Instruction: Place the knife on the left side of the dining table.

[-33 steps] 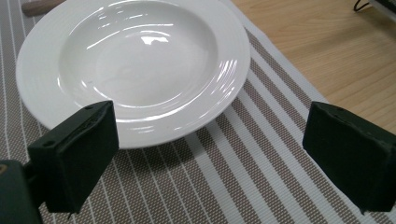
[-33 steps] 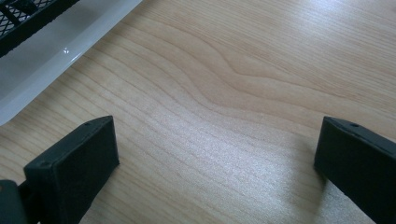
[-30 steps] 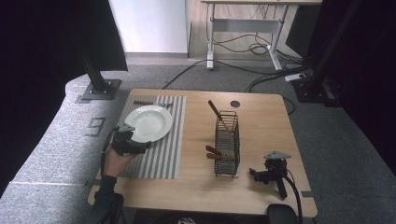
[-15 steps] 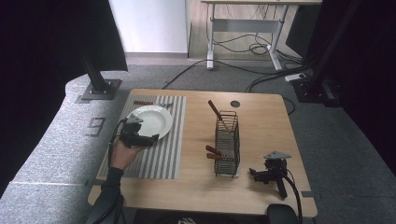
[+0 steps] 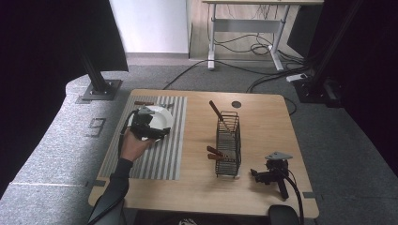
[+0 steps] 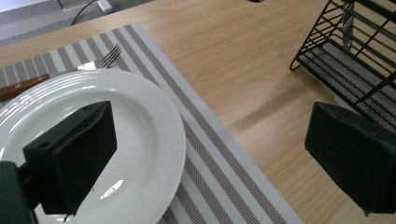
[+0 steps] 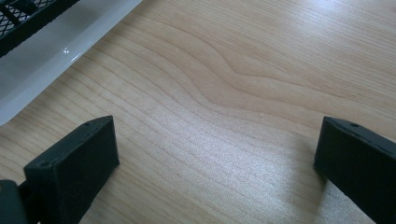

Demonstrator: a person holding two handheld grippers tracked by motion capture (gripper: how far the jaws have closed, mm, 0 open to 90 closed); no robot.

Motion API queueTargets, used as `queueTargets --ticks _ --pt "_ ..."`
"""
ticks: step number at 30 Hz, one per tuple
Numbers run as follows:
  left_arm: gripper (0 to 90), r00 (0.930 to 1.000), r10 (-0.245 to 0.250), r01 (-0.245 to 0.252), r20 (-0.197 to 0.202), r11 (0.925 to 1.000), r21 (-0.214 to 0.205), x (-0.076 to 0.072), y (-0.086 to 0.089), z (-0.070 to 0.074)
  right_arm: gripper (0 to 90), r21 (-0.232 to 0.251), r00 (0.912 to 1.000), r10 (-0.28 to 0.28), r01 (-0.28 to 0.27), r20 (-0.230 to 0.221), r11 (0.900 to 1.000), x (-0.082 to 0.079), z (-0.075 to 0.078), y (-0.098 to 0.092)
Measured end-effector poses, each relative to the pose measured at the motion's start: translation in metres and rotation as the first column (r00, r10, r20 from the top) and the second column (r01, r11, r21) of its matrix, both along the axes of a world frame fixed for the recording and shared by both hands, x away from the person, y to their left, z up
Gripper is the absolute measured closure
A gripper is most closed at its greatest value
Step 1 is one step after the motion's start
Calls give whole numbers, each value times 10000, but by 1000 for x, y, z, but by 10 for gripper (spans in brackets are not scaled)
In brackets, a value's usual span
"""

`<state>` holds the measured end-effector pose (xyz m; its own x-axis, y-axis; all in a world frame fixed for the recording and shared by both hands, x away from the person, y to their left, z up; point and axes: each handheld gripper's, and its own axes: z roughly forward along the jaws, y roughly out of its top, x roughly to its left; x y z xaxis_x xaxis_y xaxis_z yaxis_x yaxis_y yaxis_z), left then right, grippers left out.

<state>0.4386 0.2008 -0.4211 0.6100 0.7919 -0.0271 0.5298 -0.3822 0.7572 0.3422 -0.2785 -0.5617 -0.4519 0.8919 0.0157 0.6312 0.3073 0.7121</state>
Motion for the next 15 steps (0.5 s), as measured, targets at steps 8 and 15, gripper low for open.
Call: queueTargets --ticks 8,15 --pt "16 9997 -229 230 23 9997 -4 9 -20 11 0 3 10000 0 0 -2 10000 0 0 0" --pt "19 9992 -403 403 33 9992 -40 16 -36 21 0 -1 10000 2 -2 0 10000 0 0 0"
